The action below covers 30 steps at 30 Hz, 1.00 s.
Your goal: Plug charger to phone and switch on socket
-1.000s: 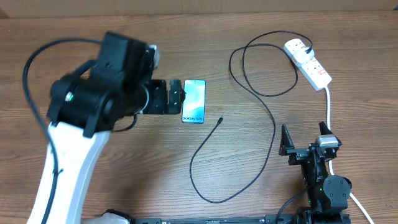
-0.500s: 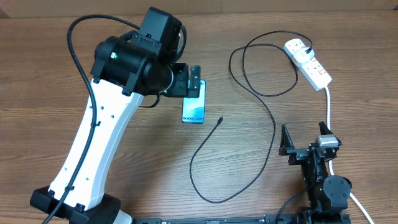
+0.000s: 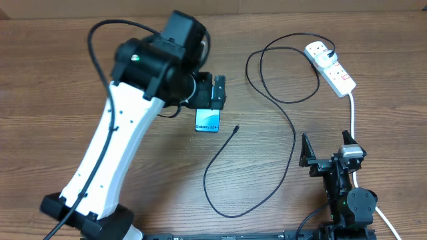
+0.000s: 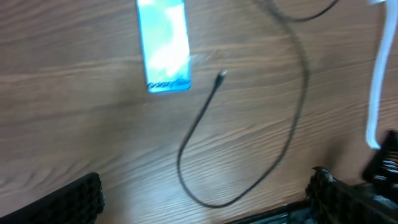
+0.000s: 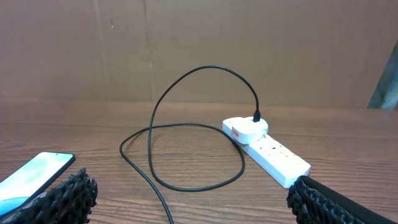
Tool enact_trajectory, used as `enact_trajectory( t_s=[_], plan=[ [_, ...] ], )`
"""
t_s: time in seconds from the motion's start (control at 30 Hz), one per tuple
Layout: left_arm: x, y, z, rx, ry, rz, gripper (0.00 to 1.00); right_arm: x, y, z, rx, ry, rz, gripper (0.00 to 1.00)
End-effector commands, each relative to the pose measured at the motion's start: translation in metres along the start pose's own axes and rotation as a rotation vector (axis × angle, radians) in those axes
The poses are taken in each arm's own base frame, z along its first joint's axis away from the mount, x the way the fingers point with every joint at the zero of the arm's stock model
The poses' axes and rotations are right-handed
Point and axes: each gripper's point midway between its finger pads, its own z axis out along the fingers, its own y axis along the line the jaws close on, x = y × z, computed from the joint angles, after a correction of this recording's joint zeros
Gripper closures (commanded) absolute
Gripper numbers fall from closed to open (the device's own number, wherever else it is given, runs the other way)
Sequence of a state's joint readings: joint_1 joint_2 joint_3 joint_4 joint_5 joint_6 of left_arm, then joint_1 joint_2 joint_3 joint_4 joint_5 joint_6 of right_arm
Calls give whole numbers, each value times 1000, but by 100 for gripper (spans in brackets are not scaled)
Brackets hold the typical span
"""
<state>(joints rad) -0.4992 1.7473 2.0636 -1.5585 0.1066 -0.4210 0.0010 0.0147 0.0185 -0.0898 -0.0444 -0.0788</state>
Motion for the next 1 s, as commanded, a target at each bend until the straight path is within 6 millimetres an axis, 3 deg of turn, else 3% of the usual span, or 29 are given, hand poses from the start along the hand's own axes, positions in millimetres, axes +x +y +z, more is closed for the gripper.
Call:
enact_trajectory(
  t_s=[0.0,0.3,0.6,0.8,0.97],
  plan=[
    [-6,11,22,-146,14,-10,0,1,0,0,2,-8,-5,0],
    [-28,-6,77,-129,42,-38,0,1,0,0,2,-8,-5,0],
    [-5,-34,116,11,241,-61,0,1,0,0,2,-8,-5,0],
    [0,-34,145,-36,280,-28,0,1,0,0,2,-8,-5,0],
    [-4,-22,156,-114,264,-29,0,1,0,0,2,-8,-5,0]
  ],
)
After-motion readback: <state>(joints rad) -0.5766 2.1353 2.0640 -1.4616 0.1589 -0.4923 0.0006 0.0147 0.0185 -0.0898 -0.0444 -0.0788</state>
